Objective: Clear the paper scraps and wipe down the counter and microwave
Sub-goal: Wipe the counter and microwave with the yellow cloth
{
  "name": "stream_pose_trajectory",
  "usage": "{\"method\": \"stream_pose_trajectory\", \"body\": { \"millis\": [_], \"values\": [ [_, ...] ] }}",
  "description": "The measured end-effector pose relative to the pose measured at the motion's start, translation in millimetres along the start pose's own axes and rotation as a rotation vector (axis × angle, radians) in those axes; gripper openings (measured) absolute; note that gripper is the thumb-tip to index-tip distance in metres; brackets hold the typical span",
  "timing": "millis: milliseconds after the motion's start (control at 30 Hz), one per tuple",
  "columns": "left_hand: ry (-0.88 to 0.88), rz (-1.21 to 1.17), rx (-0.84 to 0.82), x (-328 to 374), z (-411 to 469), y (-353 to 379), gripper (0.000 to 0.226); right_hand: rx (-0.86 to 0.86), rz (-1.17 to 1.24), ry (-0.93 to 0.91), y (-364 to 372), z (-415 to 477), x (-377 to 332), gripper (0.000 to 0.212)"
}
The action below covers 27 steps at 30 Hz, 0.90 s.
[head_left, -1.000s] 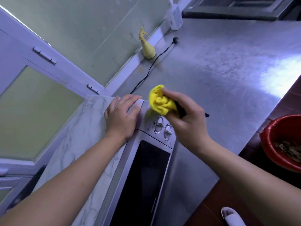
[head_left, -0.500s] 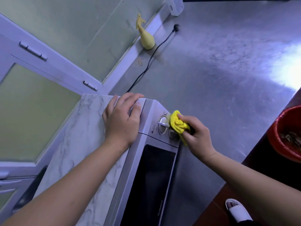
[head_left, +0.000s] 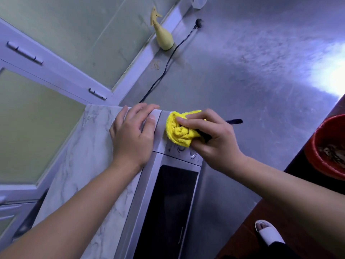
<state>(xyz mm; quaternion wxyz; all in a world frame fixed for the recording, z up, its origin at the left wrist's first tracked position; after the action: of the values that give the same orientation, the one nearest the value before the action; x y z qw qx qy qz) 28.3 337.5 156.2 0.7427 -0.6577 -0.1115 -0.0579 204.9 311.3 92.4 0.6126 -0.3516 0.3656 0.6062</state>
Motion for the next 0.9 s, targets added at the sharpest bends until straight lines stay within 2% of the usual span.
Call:
{"method": "stream_pose_trajectory", "body": {
  "millis": [100, 200, 300, 500, 733, 833, 900],
  "values": [
    [0.003, -0.004, 0.001, 1, 0, 0, 0.041, 0.043, -0.078, 0.177, -12, -28, 60, 0.050],
    [0.011, 0.003, 0.001, 2, 2, 0, 0.040, -0.004, -0.183, 0.396, -13, -64, 119, 0.037],
    [0.007, 0.000, 0.012, 1, 3, 0, 0.039, -0.021, -0.236, 0.449, -8, -84, 138, 0.039],
    [-0.003, -0.013, 0.011, 3, 1, -1, 0.037, -0.101, -0.418, 0.375, -5, -85, 134, 0.038],
    [0.001, -0.027, 0.023, 6, -1, -3, 0.038, -0.312, -0.270, 0.503, -11, -94, 122, 0.045],
    [-0.001, -0.037, 0.027, 5, -1, -2, 0.037, -0.240, -0.165, 0.509, -6, -115, 81, 0.040],
    [0.000, -0.044, 0.030, 3, -1, -3, 0.038, -0.138, -0.089, 0.438, 2, -111, 40, 0.038]
  ]
}}
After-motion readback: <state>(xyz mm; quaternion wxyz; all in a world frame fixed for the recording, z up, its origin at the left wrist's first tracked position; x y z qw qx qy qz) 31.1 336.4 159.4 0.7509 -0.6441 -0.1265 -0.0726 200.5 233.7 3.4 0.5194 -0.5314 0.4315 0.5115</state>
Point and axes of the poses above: each hand's wrist, its own z-axis towards the middle knuckle, its own y-axis out of the palm, x = y × z, the point moved 10 cm from there along z, towards the middle knuckle, and after that the axes turned 2 degrees about z, right-handed, at the moved point
